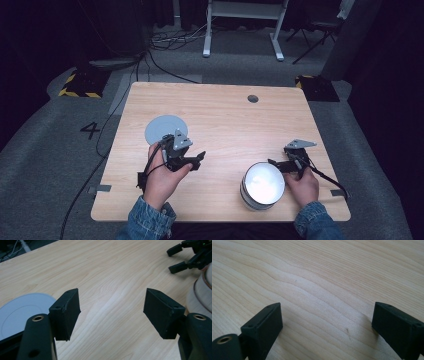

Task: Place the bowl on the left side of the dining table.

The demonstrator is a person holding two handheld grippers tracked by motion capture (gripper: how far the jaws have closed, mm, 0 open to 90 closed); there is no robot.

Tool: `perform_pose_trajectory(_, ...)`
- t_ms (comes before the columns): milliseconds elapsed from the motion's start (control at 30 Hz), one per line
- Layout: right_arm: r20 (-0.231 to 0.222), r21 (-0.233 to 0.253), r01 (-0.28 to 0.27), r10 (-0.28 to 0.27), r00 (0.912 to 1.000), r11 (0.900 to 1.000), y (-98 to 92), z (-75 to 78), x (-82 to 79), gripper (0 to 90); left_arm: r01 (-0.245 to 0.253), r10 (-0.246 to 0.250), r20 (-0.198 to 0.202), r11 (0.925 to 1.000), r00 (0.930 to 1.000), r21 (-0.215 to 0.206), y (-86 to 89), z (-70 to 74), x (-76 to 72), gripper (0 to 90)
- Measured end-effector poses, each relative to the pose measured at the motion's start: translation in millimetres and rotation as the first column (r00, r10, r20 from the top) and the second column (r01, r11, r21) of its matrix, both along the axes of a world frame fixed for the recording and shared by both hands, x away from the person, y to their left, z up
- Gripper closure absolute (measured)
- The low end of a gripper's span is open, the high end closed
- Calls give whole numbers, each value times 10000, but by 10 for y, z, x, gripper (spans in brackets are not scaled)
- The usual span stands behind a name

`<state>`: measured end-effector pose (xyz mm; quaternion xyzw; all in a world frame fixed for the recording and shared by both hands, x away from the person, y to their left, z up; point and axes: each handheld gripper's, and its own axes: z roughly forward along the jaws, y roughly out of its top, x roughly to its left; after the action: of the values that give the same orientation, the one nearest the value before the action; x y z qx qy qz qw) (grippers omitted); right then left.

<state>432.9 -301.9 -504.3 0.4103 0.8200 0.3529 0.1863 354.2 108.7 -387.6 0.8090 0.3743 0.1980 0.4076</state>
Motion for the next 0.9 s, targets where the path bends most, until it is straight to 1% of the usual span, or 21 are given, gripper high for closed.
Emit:
perform_pose_trajectory(33, 4, -2, -1, 1, 10000, 10000, 0, 0, 0, 97, 155, -155, -135, 9999, 9998, 9, -30, 14, -11, 295)
perform_pose_trajectory(67, 3, -2, -1, 1, 10000, 10000, 0, 0, 0, 98, 311, -310, -68, 9995, 9995, 45, -68, 31, -23, 295)
perform_pose_trajectory(100, 0, -2, 2, -2, 10000, 10000, 0, 0, 0, 97, 408, -407, -108, 9991, 9991, 74, -89, 49, -33, 295)
perform_pose_trajectory(167, 2, -1, 1, -1, 10000, 10000, 0, 0, 0, 97, 567, -567, -43, 9984, 9984, -53, -162, 77, -56, 295)
perform_pose_trajectory(200, 1, -3, 0, 0, 10000, 10000, 0, 0, 0, 97, 734, -734, -64, 9973, 9973, 41, -190, 100, -63, 295)
perform_pose_trajectory(300, 4, -1, 1, -1, 10000, 10000, 0, 0, 0, 97, 1013, -1012, 42, 9948, 9949, -66, -299, 126, -76, 295)
perform_pose_trajectory(333, 0, -1, -2, 2, 10000, 10000, 0, 0, 0, 97, 1136, -1138, -95, 9934, 9935, -154, -340, 127, -86, 295)
perform_pose_trajectory(367, 6, -1, -2, 2, 10000, 10000, 0, 0, 0, 97, 1199, -1200, -74, 9927, 9927, -140, -375, 129, -88, 295)
perform_pose_trajectory(433, 2, 1, 1, -1, 10000, 10000, 0, 0, 0, 97, 1442, -1443, -115, 9895, 9895, -139, -445, 128, -88, 296)
perform_pose_trajectory(500, 2, 0, -1, 1, 10000, 10000, 0, 0, 0, 97, 1615, -1619, -258, 9867, 9865, -164, -504, 135, -90, 297)
perform_pose_trajectory(533, -14, 59, 33, -33, 10000, 10000, 4, 0, -1, 98, 1696, -1698, -188, 9854, 9853, -142, -547, 140, -91, 298)
perform_pose_trajectory(567, 0, 47, 24, -24, 10000, 10000, 3, 0, -1, 97, 1827, -1832, -203, 9829, 9829, -220, -586, 145, -93, 298)
perform_pose_trajectory(600, 42, 40, -13, 13, 10000, 10000, 2, -1, 3, 97, 1887, -1888, -154, 9820, 9819, -132, -617, 161, -96, 298)
perform_pose_trajectory(633, 33, 39, -7, 7, 10000, 10000, 2, -1, 2, 98, 1999, -2002, -191, 9797, 9796, -163, -650, 174, -98, 299)
perform_pose_trajectory(667, 39, 35, -10, 10, 10000, 10000, 2, -1, 3, 97, 2187, -2191, -204, 9755, 9755, -223, -687, 184, -96, 299)
perform_pose_trajectory(700, 37, 38, -9, 8, 10000, 10000, 2, -1, 2, 98, 2292, -2301, -240, 9728, 9729, -331, -707, 187, -93, 299)
perform_pose_trajectory(733, 41, 33, -9, 9, 10000, 10000, 2, -1, 3, 97, 2408, -2425, -306, 9693, 9697, -503, -732, 192, -86, 299)
perform_pose_trajectory(800, 43, 35, -12, 12, 10000, 10000, 1, -1, 3, 97, 2458, -2478, -284, 9675, 9684, -590, -769, 198, -77, 303)
perform_pose_trajectory(867, 39, 40, -12, 12, 10000, 10000, 2, -1, 3, 98, 2568, -2584, -317, 9653, 9655, -474, -819, 222, -82, 305)
perform_pose_trajectory(900, 16, 49, 13, -13, 10000, 10000, 3, 0, 1, 98, 2638, -2654, -276, 9632, 9637, -515, -857, 230, -89, 305)
